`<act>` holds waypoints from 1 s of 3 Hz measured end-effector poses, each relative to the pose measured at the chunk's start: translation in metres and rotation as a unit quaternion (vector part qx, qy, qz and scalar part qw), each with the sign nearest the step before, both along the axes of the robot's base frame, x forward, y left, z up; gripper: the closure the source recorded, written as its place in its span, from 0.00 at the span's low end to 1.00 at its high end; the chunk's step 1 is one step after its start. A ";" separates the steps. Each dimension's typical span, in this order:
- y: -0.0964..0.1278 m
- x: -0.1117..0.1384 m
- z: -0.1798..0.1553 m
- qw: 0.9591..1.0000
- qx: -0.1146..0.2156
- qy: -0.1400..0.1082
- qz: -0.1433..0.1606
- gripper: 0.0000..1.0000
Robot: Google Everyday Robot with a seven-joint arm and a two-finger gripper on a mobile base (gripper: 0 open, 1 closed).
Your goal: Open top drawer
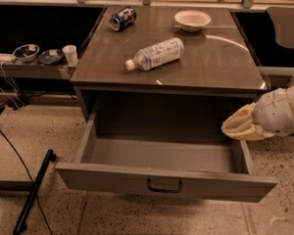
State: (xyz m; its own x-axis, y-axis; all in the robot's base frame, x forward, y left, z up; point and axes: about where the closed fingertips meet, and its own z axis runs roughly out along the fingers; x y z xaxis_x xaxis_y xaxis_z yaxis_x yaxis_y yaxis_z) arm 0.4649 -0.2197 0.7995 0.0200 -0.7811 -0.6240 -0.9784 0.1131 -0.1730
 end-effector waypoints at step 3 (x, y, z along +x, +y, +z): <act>0.002 0.000 0.002 1.000 0.004 -0.001 0.000 0.04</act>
Offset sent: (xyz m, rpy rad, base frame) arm 0.0003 0.0018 0.0018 0.0083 -0.0015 0.0004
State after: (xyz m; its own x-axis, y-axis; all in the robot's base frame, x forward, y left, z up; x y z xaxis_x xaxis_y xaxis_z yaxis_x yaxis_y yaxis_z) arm 0.4652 -0.2178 0.8013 0.0214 -0.7759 -0.6305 -0.9782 0.1140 -0.1735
